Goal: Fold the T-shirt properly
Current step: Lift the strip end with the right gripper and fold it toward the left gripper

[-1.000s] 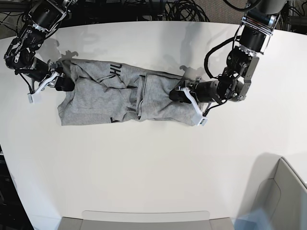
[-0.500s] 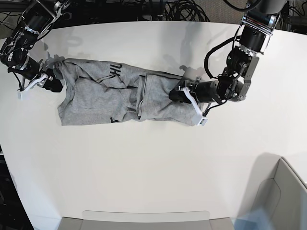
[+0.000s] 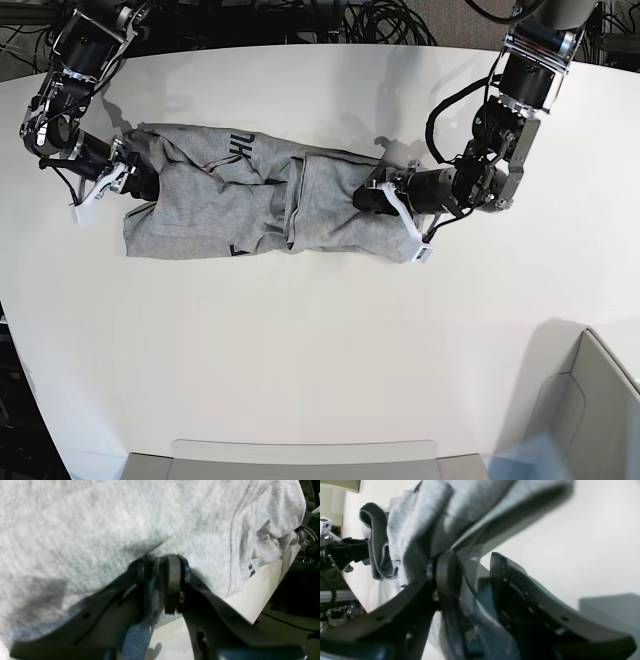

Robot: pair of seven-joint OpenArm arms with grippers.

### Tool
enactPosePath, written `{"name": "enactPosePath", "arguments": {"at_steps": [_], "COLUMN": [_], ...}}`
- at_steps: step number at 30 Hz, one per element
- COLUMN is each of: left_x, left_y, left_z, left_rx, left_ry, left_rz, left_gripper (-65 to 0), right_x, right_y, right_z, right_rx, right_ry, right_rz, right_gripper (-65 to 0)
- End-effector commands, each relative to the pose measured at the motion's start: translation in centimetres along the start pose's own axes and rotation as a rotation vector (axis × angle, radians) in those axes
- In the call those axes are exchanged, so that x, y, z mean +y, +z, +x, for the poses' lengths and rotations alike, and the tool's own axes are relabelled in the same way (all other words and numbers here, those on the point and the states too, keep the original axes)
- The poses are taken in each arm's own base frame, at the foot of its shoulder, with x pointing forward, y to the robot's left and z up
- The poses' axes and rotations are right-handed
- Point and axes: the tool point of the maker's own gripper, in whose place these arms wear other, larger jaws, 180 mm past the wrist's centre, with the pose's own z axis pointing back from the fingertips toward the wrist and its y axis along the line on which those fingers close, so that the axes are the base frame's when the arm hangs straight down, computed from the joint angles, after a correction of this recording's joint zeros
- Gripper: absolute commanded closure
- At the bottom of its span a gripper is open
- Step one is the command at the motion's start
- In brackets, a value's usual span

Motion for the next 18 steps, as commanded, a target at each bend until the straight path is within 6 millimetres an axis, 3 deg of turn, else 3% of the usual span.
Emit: {"name": "enactPosePath", "arguments": {"at_steps": [1, 11, 14, 16, 18], "left_x": [3.1, 2.7, 1.8, 1.4, 1.3], "left_y": [0.3, 0.4, 0.6, 0.7, 0.7], "left_z": [-2.4, -2.3, -1.6, -1.3, -1.2], "left_rx": [0.100, 0.099, 0.079, 0.071, 0.070], "left_ry": [0.000, -0.010, -0.033, -0.045, -0.045], "left_rz": [0.141, 0.135, 0.121, 0.114, 0.113], "left_gripper": [-12.6, -12.6, -12.6, -12.6, -12.6], "right_x": [0.7, 5.3, 6.3, 7.0, 7.8], "right_y": [-0.4, -4.9, -5.8, -6.4, -6.9], "right_z": [1.1, 1.3, 1.2, 1.0, 1.3], "right_rx": [-0.008, -0.018, -0.009, 0.007, 0.025], "right_ry": [0.042, 0.072, 0.097, 0.116, 0.148], "right_rz": [0.015, 0.136, 0.158, 0.172, 0.186], "right_gripper": [-23.3, -22.4, -13.7, -3.2, 0.0]}}
